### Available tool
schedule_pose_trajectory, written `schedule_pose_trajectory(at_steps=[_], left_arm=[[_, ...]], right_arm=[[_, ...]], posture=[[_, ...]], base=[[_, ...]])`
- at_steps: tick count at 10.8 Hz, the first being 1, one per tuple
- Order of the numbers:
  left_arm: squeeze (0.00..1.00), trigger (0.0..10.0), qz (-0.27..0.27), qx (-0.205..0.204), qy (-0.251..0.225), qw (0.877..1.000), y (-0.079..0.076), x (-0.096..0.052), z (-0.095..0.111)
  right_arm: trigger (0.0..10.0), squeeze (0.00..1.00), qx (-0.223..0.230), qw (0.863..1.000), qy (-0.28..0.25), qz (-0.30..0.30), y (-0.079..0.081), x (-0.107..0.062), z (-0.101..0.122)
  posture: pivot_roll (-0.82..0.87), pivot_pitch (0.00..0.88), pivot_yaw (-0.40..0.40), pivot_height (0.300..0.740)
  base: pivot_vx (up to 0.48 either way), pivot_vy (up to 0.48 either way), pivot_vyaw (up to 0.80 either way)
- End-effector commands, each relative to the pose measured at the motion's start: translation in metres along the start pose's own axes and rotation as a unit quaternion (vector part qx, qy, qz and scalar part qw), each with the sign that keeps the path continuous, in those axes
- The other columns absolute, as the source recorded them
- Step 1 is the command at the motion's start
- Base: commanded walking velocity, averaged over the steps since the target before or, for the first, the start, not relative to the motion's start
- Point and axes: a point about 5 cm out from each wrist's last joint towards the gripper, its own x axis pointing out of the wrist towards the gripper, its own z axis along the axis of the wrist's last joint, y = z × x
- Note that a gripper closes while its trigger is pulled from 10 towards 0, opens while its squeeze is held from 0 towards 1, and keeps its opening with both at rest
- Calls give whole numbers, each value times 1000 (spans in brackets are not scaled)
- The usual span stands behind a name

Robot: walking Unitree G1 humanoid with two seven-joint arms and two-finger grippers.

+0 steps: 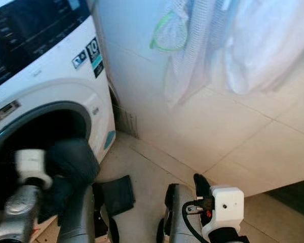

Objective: Clothes washing

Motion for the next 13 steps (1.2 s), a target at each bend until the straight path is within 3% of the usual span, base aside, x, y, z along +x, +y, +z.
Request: schedule_pose_trajectory(at_steps=[1,3,4,5,6,7,8,9,12,13], left_arm=[[0,10000,-9,4,18,1000,-2,-4,-7],[0,10000,91,56,62,992,27,4,-15],[0,10000,102,49,79,990,33,9,-17],[0,10000,68,58,138,986,32,21,-25],[0,10000,57,72,151,984,34,30,-21],[0,10000,56,116,159,979,39,39,-14],[0,10000,66,188,169,965,48,46,-6],[0,10000,98,241,193,946,67,50,2],[0,10000,166,350,209,898,103,52,24],[0,10000,215,403,201,866,121,51,39]], right_arm=[[10000,0,2,1000,11,-7,-3,-3,-3],[10000,0,3,1000,11,-7,-2,-3,-3],[10000,0,4,1000,11,-6,-2,-3,-3],[10000,0,4,1000,11,-6,-2,-3,-3],[10000,0,3,1000,10,-5,-1,-5,-2],[10000,0,2,1000,10,-6,-2,-6,-1],[10000,0,1,1000,11,-8,-2,-7,-1],[10000,0,0,1000,11,-10,-2,-9,0],[10000,0,-2,1000,12,-16,-3,-13,1],[10000,0,-2,1000,13,-18,-3,-15,2]], posture=[[-26,263,-50,544],[-30,269,-50,544],[-30,269,-50,544],[-34,271,-51,544],[-51,281,-52,544],[-55,281,-51,544],[-67,289,-51,544],[-81,298,-50,544],[-100,314,-45,544],[-105,320,-46,544]], base=[[0,0,0],[0,0,0],[0,0,0],[0,0,0],[0,0,0],[0,0,0],[0,0,0],[0,0,0],[0,0,0],[0,0,0]])
